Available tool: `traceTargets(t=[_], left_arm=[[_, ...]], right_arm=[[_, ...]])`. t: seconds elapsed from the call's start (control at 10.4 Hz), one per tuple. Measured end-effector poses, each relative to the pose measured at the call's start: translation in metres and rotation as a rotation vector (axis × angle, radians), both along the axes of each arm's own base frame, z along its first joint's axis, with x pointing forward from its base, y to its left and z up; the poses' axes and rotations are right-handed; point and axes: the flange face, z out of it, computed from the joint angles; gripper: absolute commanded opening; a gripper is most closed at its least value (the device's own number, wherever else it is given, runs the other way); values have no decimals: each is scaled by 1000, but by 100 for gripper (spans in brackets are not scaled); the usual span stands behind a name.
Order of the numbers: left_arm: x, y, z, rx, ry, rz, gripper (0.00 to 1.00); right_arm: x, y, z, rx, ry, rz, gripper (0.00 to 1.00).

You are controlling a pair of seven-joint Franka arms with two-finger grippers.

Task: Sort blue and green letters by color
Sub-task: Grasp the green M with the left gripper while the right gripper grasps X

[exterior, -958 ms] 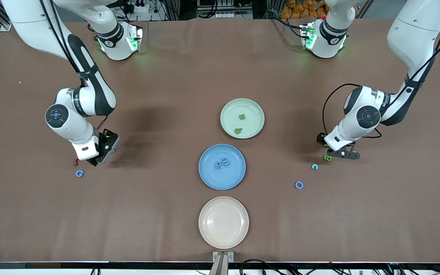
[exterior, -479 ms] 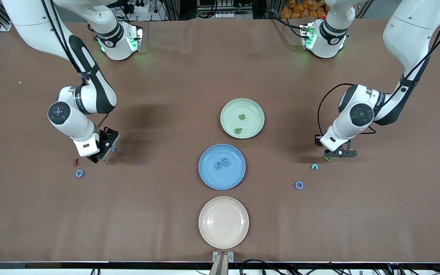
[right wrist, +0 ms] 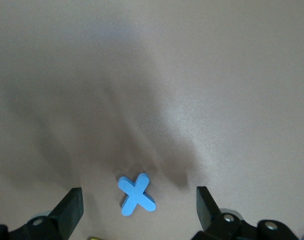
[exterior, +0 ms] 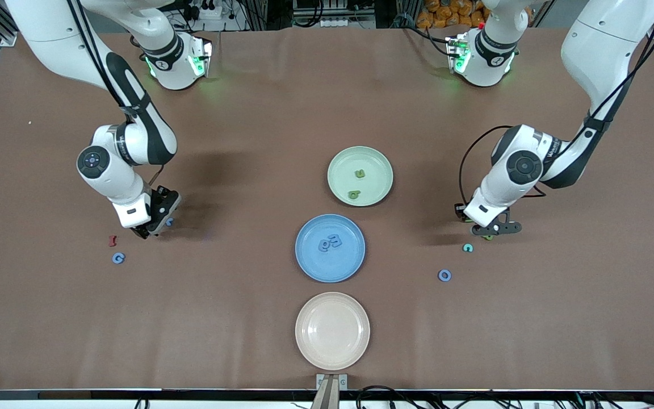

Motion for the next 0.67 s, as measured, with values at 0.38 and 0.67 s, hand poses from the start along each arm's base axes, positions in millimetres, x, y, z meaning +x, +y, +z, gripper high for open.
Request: traceTargets(t=[0.38,0.67], left_arm=[[-4,-51,17,-43,-30,86,0],[-21,-99,22,-63,-31,151,0]], right_arm=[[-6,-1,-9,-1,-5,0,100],[-8,-1,-18,-3,-6,1,38]])
